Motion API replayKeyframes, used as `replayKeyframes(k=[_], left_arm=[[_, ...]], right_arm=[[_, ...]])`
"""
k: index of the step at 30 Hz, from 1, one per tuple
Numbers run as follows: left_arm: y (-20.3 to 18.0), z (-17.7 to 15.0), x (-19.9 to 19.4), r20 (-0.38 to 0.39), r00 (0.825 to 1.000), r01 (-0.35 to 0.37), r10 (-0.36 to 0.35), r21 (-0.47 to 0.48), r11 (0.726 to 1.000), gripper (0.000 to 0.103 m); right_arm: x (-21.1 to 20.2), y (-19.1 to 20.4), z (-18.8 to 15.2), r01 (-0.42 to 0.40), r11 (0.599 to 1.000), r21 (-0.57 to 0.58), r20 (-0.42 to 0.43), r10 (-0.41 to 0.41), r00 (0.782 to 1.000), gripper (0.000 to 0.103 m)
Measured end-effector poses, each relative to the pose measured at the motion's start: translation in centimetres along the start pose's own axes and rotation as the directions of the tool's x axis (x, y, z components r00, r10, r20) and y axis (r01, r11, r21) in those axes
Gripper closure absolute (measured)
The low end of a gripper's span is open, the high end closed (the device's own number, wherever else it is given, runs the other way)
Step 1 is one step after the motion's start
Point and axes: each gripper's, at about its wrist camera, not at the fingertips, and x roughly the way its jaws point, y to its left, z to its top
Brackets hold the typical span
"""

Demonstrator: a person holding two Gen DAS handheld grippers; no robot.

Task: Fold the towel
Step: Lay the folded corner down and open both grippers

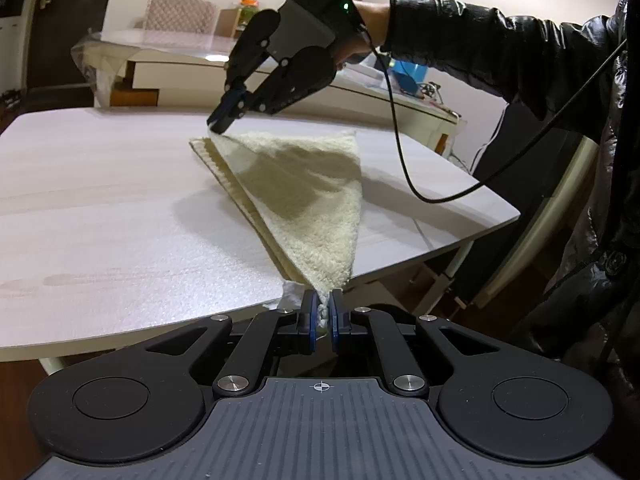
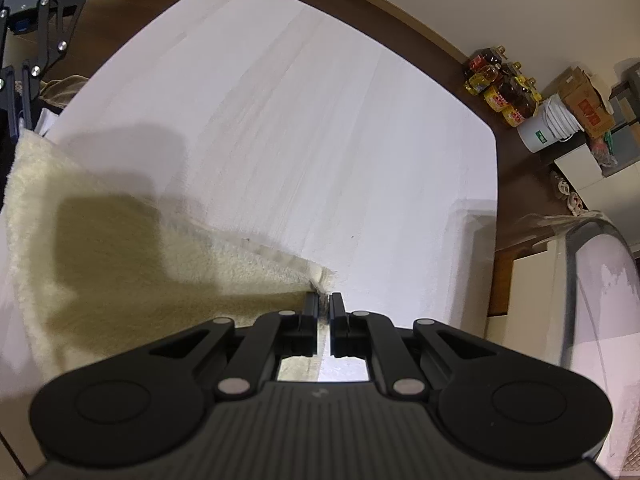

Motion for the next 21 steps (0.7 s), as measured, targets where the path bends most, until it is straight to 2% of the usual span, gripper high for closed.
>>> replayKeyframes(k=[3, 4, 5, 7, 13, 16, 17, 21], left_arm=[[0.0, 0.0, 0.1, -0.004, 1.0, -0.006, 0.006, -0.002, 1.0, 0.096], [0.0, 0.0, 0.2, -0.004, 1.0, -0.008, 0.008, -0.003, 1.0, 0.096], [0.0, 0.0, 0.2, -0.006, 1.0, -0.009, 0.009, -0.006, 1.0, 0.096], [-0.1, 0.0, 0.2, -0.007, 1.0, -0.015, 0.015, -0.005, 1.0, 0.096], [-0.5, 0.0, 0.1, -0.007, 1.0, -0.029, 0.029, 0.001, 1.0, 0.096], [-0.4, 0.2, -0.5, 0.008, 1.0, -0.026, 0.026, -0.003, 1.0, 0.095], [-0.4, 0.3, -0.7, 0.013, 1.0, -0.025, 0.025, -0.004, 1.0, 0.095], [-0.3, 0.5, -1.8, 0.026, 0.999, -0.033, 0.033, 0.014, 0.999, 0.094]], right_arm=[[0.2, -0.1, -0.2, 0.017, 0.999, 0.027, 0.023, -0.018, 1.0, 0.092], [0.1, -0.3, -0.4, 0.029, 0.999, 0.043, 0.036, -0.03, 0.999, 0.088], [0.0, -0.4, -0.5, 0.04, 0.997, 0.059, 0.049, -0.043, 0.998, 0.079], [-0.2, -0.7, -0.7, 0.061, 0.994, 0.086, 0.068, -0.067, 0.995, 0.074], [-2.5, -1.8, -2.0, 0.136, 0.951, 0.276, 0.113, -0.173, 0.978, 0.075], [-5.5, -0.3, -2.8, 0.149, 0.91, 0.386, 0.142, -0.218, 0.965, 0.074], [-7.0, 1.3, -3.0, 0.14, 0.895, 0.424, 0.168, -0.23, 0.959, 0.074], [-10.0, 6.5, -2.5, 0.135, 0.879, 0.458, 0.2, -0.25, 0.947, 0.073]])
